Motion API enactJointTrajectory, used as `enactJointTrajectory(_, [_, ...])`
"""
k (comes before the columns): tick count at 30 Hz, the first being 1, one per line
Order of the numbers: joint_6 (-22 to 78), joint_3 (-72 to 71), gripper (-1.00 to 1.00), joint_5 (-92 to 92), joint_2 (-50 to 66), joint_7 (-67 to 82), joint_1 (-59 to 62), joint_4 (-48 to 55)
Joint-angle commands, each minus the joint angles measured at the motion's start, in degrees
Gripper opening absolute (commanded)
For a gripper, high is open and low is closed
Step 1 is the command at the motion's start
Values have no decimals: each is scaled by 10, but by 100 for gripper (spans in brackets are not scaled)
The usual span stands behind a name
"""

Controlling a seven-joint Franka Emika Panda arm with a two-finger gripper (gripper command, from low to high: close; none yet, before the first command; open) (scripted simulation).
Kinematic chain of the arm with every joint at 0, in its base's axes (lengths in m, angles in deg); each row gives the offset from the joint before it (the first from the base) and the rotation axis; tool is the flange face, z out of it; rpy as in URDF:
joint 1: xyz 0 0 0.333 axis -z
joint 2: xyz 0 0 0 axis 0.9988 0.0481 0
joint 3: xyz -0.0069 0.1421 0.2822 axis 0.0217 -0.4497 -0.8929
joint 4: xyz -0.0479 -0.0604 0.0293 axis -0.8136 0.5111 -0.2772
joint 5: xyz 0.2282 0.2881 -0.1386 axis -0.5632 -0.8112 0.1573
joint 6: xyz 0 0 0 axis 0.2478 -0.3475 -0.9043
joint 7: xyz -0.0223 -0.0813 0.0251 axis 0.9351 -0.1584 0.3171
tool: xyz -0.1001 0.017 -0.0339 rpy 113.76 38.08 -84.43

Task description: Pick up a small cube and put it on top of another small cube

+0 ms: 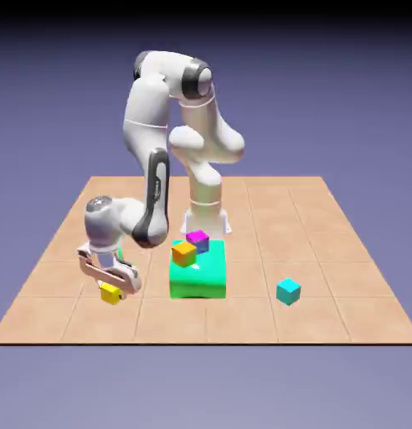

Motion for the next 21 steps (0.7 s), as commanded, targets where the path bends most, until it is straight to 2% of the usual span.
enactJointTrajectory(1, [16,14,-100,13,-21,-10,-11,-4])
enactJointTrajectory(4, [60,42,-100,50,-76,-39,-47,-16])
enactJointTrajectory(21, [117,-311,-100,159,-174,-202,-292,-47])
